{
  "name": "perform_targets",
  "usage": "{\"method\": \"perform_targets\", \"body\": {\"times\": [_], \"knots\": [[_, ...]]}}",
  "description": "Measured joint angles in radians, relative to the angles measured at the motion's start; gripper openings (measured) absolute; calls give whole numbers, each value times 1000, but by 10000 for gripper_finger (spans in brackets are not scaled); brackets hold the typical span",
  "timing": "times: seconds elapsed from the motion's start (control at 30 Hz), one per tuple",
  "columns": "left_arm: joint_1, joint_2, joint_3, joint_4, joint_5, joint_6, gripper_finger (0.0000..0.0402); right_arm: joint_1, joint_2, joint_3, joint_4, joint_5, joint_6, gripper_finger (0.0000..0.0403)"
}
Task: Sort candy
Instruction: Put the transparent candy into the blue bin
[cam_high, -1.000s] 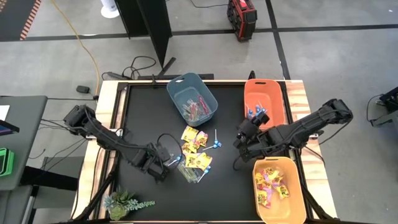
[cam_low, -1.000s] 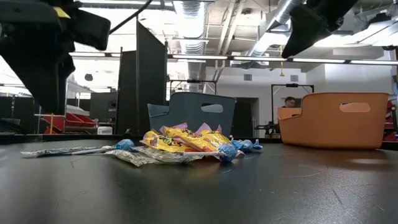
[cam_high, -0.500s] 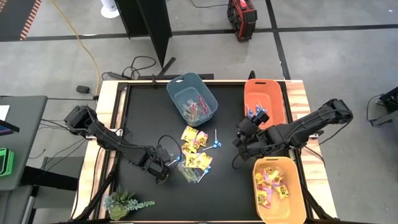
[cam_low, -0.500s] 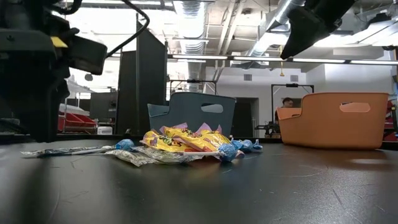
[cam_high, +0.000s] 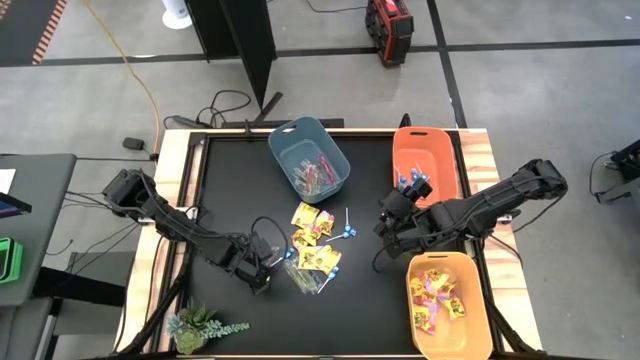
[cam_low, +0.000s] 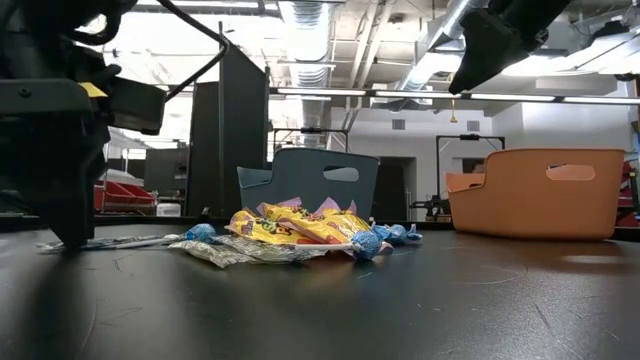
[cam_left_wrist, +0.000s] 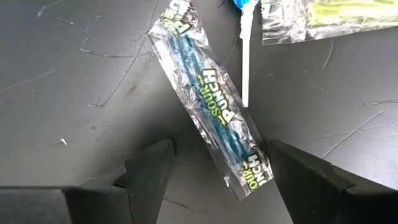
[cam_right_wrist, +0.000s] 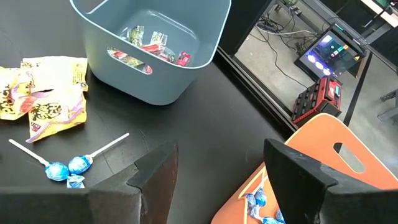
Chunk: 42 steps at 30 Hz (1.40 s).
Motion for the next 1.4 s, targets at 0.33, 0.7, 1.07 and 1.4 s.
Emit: {"method": "perform_targets", "body": {"times": [0.33,0.7,1.07,1.4], "knots": [[0,30,-13,2,-41,16,187,0,0,0,0,0,0,253],[1,18,6,-38,-56,41,12,0,0,0,0,0,-1,253],[-6,-106,151,-297,-162,70,1,1,0,0,0,0,-8,253],[-69,-293,253,-123,-280,410,1,1,0,0,1,0,-8,253]]}}
